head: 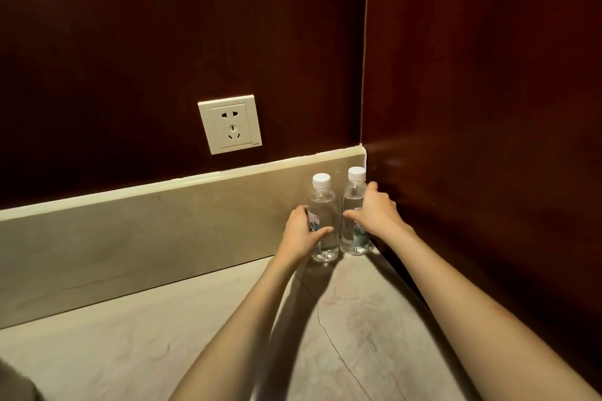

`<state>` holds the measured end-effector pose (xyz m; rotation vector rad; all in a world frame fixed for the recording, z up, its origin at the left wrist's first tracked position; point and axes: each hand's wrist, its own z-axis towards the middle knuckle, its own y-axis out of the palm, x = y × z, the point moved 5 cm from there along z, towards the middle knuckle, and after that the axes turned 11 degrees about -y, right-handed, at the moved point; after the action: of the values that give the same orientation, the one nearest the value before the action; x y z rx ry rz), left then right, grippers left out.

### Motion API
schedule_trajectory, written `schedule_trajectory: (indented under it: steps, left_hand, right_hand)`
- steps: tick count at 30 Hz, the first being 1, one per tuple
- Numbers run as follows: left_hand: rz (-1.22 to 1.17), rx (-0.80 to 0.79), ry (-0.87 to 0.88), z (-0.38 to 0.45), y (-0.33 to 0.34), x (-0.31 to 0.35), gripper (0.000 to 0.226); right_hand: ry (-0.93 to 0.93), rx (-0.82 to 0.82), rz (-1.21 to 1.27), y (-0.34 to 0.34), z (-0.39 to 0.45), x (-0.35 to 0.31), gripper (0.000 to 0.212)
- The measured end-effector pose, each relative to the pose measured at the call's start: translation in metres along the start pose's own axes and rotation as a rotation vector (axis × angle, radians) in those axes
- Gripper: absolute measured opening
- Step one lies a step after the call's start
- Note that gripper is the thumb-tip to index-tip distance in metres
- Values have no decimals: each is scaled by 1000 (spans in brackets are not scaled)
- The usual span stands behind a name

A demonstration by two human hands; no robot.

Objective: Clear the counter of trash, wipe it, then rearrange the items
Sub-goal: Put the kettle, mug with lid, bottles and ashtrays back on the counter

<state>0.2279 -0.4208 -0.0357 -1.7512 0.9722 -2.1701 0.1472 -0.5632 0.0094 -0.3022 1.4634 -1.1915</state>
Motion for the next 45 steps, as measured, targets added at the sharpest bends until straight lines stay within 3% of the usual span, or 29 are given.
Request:
schedule_trajectory:
  steps: [9, 11, 13, 16, 19, 23, 29, 45]
  left_hand:
    - [25, 57, -57, -1, 1, 6, 67]
    - [58, 38, -64, -1, 0, 7, 71]
    - [96, 6, -66, -2, -5, 8, 73]
    - [125, -14, -19, -1, -25, 15, 68]
    - [68, -2, 76, 5, -50, 33, 56]
    - [-23, -45, 200, 12, -61, 60, 47]
    - [49, -122, 269, 16, -52, 78, 40]
    - [75, 164, 278, 6, -45, 82, 34]
  right_hand:
    - [-7, -66, -16, 3, 9, 3, 76]
    - [-18, -122, -78, -3, 5, -2, 83]
    - [-66, -151, -210, -17, 1, -10, 77]
    - [-155, -91, -263, -42, 4, -22, 48]
    - [-209, 11, -195, -57, 9, -31, 35]
    - [-248, 20, -150, -52, 13, -38, 35]
    - [-260, 18, -112, -47, 20, -34, 33]
    - [-254, 18, -103, -42, 20, -29, 33]
